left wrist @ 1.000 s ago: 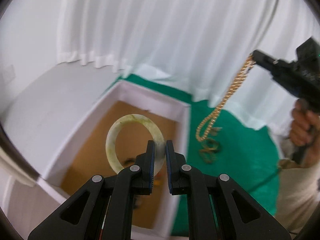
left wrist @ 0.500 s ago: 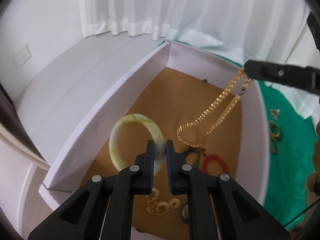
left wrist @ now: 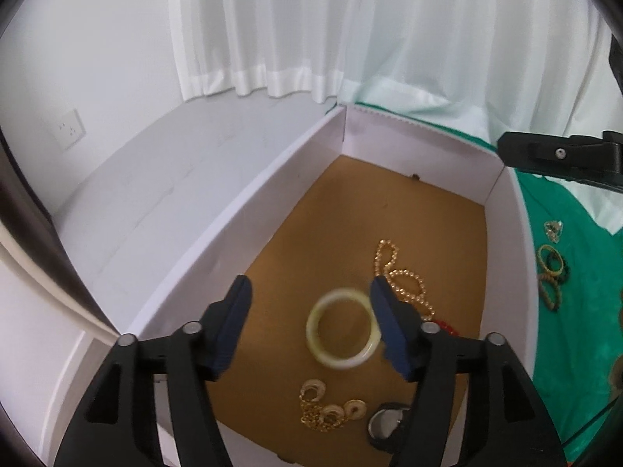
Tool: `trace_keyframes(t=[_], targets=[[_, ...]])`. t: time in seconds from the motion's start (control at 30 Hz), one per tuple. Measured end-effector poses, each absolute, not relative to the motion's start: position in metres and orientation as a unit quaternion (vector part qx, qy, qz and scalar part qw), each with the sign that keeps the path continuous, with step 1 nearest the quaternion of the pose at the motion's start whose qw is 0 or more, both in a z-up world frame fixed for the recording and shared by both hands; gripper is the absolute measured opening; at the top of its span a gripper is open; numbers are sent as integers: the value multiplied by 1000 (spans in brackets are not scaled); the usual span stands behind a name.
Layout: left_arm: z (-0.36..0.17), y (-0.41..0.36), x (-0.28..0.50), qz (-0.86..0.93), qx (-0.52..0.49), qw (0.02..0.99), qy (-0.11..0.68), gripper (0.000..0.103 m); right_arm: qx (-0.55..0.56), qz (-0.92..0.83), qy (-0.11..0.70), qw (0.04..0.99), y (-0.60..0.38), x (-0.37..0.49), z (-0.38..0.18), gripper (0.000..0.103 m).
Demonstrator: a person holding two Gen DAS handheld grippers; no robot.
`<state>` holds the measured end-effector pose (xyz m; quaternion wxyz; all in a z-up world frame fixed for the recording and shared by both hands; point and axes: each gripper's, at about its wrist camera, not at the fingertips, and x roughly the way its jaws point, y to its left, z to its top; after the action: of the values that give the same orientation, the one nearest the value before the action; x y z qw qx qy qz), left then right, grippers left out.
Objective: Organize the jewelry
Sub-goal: 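Move both open tools back over the remaining jewelry on the cloth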
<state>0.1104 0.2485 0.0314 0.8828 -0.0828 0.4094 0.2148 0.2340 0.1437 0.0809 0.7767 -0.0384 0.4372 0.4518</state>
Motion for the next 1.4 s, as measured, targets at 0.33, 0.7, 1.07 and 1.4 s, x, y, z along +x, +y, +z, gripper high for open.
trace_keyframes(t=[0.33, 0.7, 1.07, 1.4], targets=[[66, 180, 96, 138, -81, 909, 385, 78, -16, 395, 405, 824, 24, 234, 109, 56], [78, 63, 106, 0, -63, 921, 384, 81, -23, 225, 389, 893, -152, 238, 72, 61], [28, -31, 136, -55, -37, 888, 455, 81, -24, -25, 459, 888, -322, 248, -101, 61], [18, -74, 158, -35, -36, 872, 486, 81, -32, 8, 472, 881, -317, 272, -110, 103]])
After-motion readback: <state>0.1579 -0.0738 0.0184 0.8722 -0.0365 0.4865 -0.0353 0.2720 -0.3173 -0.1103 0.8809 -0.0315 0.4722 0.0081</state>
